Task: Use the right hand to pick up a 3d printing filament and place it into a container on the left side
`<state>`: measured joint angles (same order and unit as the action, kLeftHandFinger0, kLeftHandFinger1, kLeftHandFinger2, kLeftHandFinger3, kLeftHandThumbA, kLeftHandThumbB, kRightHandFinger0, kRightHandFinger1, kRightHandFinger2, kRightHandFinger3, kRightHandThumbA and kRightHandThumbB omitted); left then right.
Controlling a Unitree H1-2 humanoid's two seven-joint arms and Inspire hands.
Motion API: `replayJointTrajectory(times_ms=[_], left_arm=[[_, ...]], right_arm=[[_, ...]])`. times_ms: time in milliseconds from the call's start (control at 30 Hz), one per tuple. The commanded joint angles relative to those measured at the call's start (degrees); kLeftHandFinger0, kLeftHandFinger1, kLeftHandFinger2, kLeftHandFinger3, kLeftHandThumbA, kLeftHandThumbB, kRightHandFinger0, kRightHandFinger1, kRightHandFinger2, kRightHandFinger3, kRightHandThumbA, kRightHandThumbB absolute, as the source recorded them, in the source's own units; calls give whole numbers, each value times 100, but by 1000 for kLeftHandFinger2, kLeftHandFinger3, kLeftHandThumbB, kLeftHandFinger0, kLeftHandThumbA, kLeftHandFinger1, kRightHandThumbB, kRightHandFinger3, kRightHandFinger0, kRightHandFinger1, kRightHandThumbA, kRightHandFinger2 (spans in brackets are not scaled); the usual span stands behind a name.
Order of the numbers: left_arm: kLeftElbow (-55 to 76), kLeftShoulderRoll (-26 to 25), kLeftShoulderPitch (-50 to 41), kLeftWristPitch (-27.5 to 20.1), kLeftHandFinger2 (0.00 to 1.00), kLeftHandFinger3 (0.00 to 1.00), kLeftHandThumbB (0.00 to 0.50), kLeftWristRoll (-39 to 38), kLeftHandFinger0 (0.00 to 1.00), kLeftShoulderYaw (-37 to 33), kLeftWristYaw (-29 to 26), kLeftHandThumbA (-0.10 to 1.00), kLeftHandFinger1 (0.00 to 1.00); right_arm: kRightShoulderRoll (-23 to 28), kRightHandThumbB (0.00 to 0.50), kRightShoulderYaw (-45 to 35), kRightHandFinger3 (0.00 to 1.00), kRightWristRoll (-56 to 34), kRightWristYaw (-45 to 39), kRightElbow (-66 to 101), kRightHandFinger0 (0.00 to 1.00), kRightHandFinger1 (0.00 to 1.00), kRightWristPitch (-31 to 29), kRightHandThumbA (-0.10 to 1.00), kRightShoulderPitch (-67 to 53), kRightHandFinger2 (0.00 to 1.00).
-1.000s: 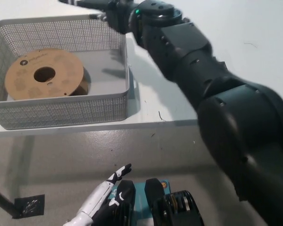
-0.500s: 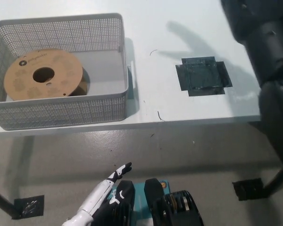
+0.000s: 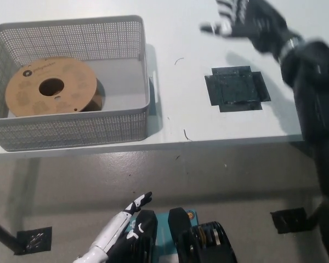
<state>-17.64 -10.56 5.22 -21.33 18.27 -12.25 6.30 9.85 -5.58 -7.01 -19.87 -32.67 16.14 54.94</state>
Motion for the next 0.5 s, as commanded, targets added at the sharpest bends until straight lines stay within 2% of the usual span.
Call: replayJointTrajectory(times_ms=[0, 33, 100, 133, 167, 233, 300, 333, 400, 433, 467], left_arm=[[-33, 94, 1, -412, 1000, 1000, 273, -49, 1000, 178, -412, 1000, 1000], [-43, 100, -7, -423, 1000, 1000, 273, -39, 1000, 175, -424, 1000, 1000], [-38, 124, -55, -421, 1000, 1000, 268, -26, 1000, 163, -437, 1000, 1000], [-40, 128, -61, -422, 1000, 1000, 267, -26, 1000, 161, -438, 1000, 1000], [-65, 126, -55, -433, 1000, 1000, 269, -21, 1000, 161, -444, 1000, 1000], [-62, 126, -63, -414, 1000, 1000, 272, -23, 1000, 160, -436, 1000, 1000], [-75, 129, -52, -420, 1000, 1000, 287, -39, 1000, 153, -419, 1000, 1000], [-79, 129, -48, -424, 1000, 1000, 288, -40, 1000, 151, -415, 1000, 1000], [-94, 128, -36, -434, 1000, 1000, 277, -47, 1000, 149, -410, 1000, 1000], [-78, 126, -27, -406, 1000, 1000, 284, -44, 1000, 149, -401, 1000, 1000], [-78, 126, -17, -407, 1000, 1000, 289, -53, 1000, 157, -404, 1000, 1000]], right_arm=[[701, 372, -420, 1000, -891, -69, 7182, 1000, 1000, 48, 1000, -1678, 1000], [658, 395, -391, 1000, -917, -28, 7434, 1000, 1000, 50, 1000, -1875, 1000], [572, 403, -332, 1000, -893, 45, 7791, 1000, 1000, -10, 1000, -2225, 1000], [560, 475, -315, 1000, -863, 53, 7846, 1000, 1000, -47, 1000, -2296, 1000], [421, 437, -208, 1000, -732, 100, 8025, 1000, 1000, -136, 1000, -2564, 1000], [221, 455, -49, 1000, -589, 190, 8296, 1000, 1000, -84, 1000, -2874, 1000], [36, 407, 171, 1000, -558, 218, 8558, 1000, 1000, -30, 1000, -3279, 1000], [24, 401, 203, 1000, -543, 208, 8586, 1000, 1000, -44, 1000, -3336, 1000], [-33, 411, 289, 1000, -423, 145, 8505, 1000, 1000, -325, 1000, -3603, 1000], [-121, 417, 383, 1000, -275, 65, 8248, 1000, 1000, -798, 1000, -3930, 1000], [-154, 405, 432, 1000, -201, 27, 8093, 1000, 1000, -1006, 1000, -4134, 1000]])
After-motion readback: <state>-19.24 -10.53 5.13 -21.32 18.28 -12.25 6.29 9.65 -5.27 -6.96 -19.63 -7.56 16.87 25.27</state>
